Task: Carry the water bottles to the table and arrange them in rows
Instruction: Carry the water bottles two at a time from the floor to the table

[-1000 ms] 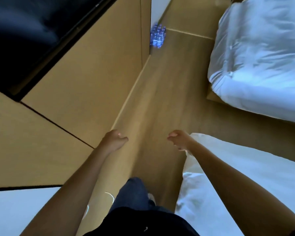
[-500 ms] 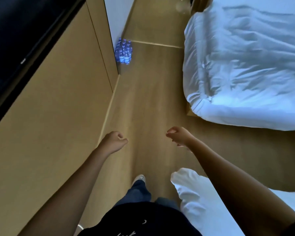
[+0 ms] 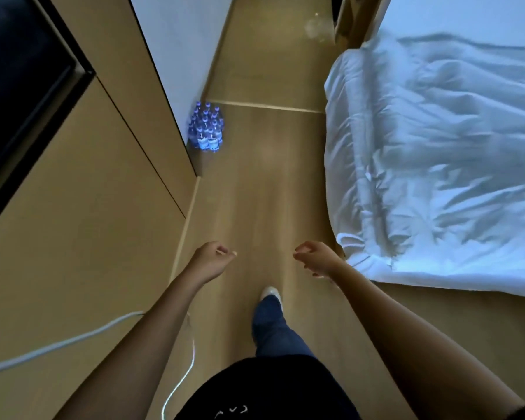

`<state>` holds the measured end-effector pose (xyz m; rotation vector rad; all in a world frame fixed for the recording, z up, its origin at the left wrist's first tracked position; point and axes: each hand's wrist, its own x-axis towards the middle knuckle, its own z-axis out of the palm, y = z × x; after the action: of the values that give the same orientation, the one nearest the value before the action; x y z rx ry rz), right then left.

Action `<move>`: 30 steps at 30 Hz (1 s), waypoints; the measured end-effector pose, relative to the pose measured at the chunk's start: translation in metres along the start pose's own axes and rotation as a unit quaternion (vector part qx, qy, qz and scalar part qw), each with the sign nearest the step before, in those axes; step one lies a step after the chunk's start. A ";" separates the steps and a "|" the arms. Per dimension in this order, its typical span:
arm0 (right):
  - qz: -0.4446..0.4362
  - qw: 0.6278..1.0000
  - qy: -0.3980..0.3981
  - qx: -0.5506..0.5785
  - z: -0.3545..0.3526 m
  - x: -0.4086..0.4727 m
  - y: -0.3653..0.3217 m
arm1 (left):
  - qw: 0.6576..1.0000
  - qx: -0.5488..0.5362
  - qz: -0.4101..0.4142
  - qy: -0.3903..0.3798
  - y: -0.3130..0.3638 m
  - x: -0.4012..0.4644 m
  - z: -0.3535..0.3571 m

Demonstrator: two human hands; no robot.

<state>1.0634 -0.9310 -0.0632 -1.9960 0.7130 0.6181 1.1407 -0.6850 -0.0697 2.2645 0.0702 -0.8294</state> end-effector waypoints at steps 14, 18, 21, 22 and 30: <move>-0.027 0.999 -0.030 -0.033 -0.160 0.272 -0.198 | 0.997 -0.064 -0.019 0.033 0.181 0.276 -0.092; -0.032 0.999 -0.023 -0.036 -0.196 0.359 -0.261 | 0.996 -0.077 -0.019 0.028 0.224 0.376 -0.124; -0.024 0.999 -0.021 -0.043 -0.226 0.414 -0.312 | 0.995 -0.088 -0.023 0.029 0.263 0.441 -0.151; -0.026 0.998 -0.021 -0.047 -0.235 0.431 -0.327 | 0.995 -0.092 -0.023 0.030 0.276 0.461 -0.160; -0.033 0.997 -0.044 -0.062 -0.308 0.547 -0.414 | 0.994 -0.077 -0.021 0.072 0.372 0.580 -0.217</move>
<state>1.7814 -1.1534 -0.0408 -2.0833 0.5641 0.7212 1.8209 -0.9280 -0.0645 2.1798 0.2397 -0.6577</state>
